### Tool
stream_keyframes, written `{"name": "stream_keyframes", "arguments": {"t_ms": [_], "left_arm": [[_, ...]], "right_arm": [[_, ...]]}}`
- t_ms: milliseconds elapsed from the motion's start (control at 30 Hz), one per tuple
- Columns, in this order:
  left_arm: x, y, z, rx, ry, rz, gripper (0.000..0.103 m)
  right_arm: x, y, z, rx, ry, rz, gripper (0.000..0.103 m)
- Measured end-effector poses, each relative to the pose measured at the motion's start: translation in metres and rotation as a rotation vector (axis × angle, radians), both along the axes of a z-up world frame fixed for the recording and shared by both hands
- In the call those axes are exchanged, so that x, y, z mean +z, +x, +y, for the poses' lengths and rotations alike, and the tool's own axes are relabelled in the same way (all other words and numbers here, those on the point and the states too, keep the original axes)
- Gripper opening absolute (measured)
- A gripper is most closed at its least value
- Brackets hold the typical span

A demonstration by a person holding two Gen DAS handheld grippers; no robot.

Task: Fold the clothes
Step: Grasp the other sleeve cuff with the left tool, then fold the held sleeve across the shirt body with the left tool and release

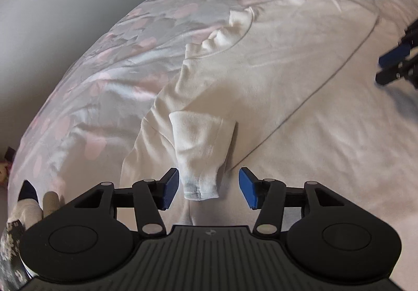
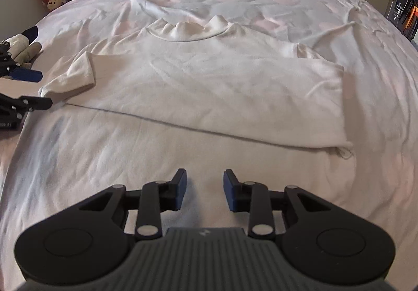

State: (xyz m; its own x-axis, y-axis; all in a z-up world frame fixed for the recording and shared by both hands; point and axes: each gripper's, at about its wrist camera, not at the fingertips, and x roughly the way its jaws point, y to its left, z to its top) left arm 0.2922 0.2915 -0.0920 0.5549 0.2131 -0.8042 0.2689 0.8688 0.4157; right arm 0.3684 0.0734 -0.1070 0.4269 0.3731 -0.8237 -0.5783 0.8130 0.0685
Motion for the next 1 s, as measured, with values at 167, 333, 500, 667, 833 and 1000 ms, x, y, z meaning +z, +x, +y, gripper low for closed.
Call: {"name": "stream_keyframes", "arguments": {"t_ms": [167, 333, 500, 667, 833, 1000], "left_arm": [[-0.031, -0.009, -0.027, -0.165, 0.299, -0.051, 0.048], [-0.036, -0.012, -0.034, -0.234, 0.39, -0.056, 0.022], [-0.008, 0.002, -0.016, -0.11, 0.214, -0.028, 0.005], [0.034, 0.027, 0.03, 0.172, -0.212, -0.04, 0.001], [0.054, 0.04, 0.072, 0.413, -0.605, -0.074, 0.001], [0.042, 0.058, 0.065, 0.465, -0.693, -0.075, 0.001]], "right_arm": [[-0.008, 0.002, -0.003, 0.008, 0.033, -0.003, 0.035], [-0.011, 0.006, -0.009, -0.01, 0.095, 0.012, 0.035], [-0.011, 0.005, -0.009, -0.009, 0.1, 0.007, 0.035], [-0.011, 0.005, -0.01, -0.008, 0.108, 0.008, 0.035], [-0.012, 0.006, -0.012, -0.01, 0.119, 0.011, 0.035], [-0.012, 0.007, -0.013, -0.011, 0.13, 0.014, 0.035]]}}
